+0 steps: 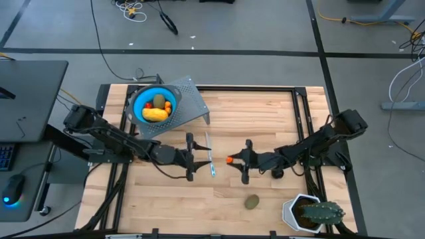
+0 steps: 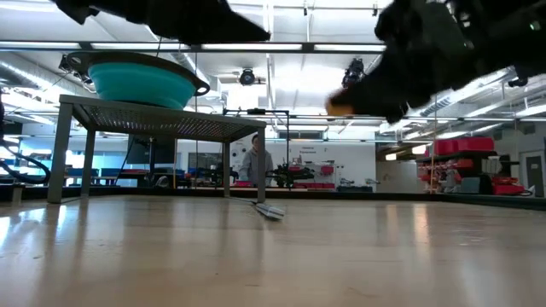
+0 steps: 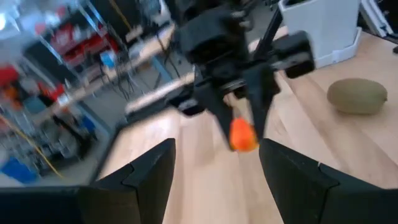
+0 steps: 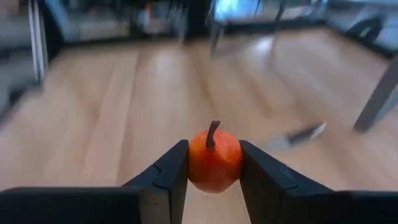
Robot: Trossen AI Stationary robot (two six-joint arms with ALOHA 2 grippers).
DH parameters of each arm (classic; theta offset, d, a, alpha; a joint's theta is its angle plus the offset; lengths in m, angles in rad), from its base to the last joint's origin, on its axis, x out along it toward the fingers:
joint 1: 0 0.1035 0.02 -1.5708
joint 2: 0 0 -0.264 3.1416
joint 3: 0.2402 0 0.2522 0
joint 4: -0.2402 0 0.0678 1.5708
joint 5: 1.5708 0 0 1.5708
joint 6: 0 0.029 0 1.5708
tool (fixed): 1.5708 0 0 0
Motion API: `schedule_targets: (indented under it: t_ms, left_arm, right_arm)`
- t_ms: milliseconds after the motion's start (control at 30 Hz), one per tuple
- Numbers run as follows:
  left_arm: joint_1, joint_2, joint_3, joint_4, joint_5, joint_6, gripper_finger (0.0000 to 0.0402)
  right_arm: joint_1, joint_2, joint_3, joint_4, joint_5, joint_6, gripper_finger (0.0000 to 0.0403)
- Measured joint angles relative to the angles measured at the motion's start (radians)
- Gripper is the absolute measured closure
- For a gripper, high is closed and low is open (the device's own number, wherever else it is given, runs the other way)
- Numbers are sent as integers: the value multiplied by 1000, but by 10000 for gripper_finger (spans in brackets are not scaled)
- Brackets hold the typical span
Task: Pick & Place Fruit
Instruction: Put the orange peach into the blue strainer bowl on the shelf
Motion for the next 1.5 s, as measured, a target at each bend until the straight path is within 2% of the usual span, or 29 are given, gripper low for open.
schedule_targets:
  t_ms: [100,233,333,467,700,900,1200,1500]
  left_arm:
    - [-17,0,0,44,-5,133,161]
    - [-35,-1,0,61,-11,313,161]
    - [-49,-1,0,65,-37,395,160]
    - [-61,-1,0,99,-74,458,152]
    - [-61,-1,0,125,-80,514,119]
    - [-61,-1,0,126,-138,536,98]
    - [-60,-1,0,126,-146,551,95]
    - [-61,-1,0,122,-172,558,95]
  right_arm:
    - [-19,-9,0,116,6,38,277]
    - [-54,1,0,289,-126,75,277]
    - [-68,5,0,374,-191,95,277]
    - [-76,7,3,413,-194,99,277]
    - [-78,75,102,409,-194,28,277]
    - [-97,109,156,412,-194,5,277]
    - [-105,203,260,414,-196,-27,277]
    - [-118,218,298,415,-202,-33,276]
